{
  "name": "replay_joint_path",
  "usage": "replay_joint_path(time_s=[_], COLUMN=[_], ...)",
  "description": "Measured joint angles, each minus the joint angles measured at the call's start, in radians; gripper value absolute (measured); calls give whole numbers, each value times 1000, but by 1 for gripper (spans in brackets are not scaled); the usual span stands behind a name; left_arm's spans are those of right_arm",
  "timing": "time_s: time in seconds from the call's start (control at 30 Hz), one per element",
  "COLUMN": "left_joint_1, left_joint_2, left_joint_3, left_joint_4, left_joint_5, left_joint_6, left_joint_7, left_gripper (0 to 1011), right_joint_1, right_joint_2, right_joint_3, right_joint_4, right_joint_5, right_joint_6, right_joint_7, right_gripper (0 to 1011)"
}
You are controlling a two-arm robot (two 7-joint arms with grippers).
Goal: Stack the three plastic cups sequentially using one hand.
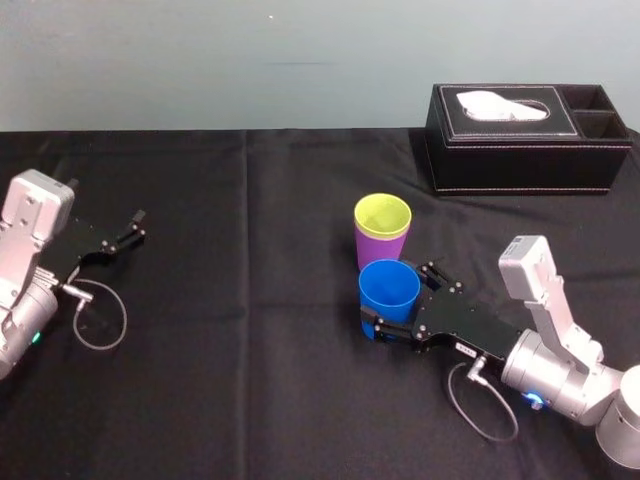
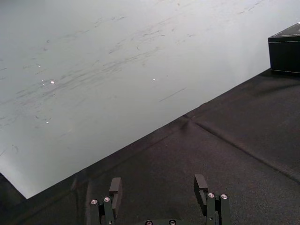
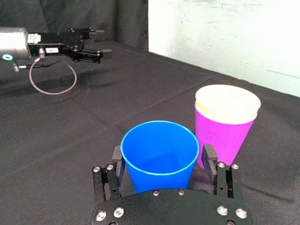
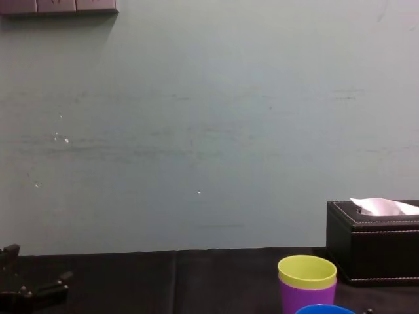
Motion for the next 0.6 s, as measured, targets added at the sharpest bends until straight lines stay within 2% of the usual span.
replay_joint_path(time_s=[0.37,0.6], left_joint_1=[0,0], left_joint_2=[0,0], left_joint_3=[0,0], left_joint_4=[0,0], left_joint_5=[0,0], left_joint_6=[0,0], left_joint_7=[0,0], left_gripper=[1012,1011], right_joint_1=[1,1], right_joint_2=[-2,-1], right_joint_3=[2,1], right_joint_4=[2,1], right_joint_5=[2,2], right_joint_6=[-5,-3], right_joint_7=[0,0], right_gripper=[995,837])
